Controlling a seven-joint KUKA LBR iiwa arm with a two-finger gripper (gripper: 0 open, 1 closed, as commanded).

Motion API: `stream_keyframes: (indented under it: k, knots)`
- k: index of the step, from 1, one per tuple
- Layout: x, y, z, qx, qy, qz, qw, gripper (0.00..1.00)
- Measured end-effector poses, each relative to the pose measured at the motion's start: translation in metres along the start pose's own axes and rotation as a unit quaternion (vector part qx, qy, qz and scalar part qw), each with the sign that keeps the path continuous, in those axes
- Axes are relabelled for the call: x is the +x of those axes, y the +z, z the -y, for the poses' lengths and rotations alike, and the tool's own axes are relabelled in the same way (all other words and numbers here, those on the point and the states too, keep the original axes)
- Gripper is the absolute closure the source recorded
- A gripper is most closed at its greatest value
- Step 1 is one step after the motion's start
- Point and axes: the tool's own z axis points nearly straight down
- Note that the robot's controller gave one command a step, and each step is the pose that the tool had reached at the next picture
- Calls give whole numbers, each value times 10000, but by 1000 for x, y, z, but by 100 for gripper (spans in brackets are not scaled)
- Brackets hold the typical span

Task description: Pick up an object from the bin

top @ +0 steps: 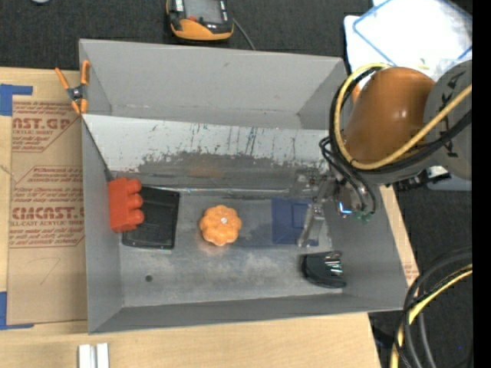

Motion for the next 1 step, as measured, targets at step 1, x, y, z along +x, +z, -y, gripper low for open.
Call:
stream_keyframes:
  k: [1]
  knots:
    - [44,68,16,6,233,-62,9997,100]
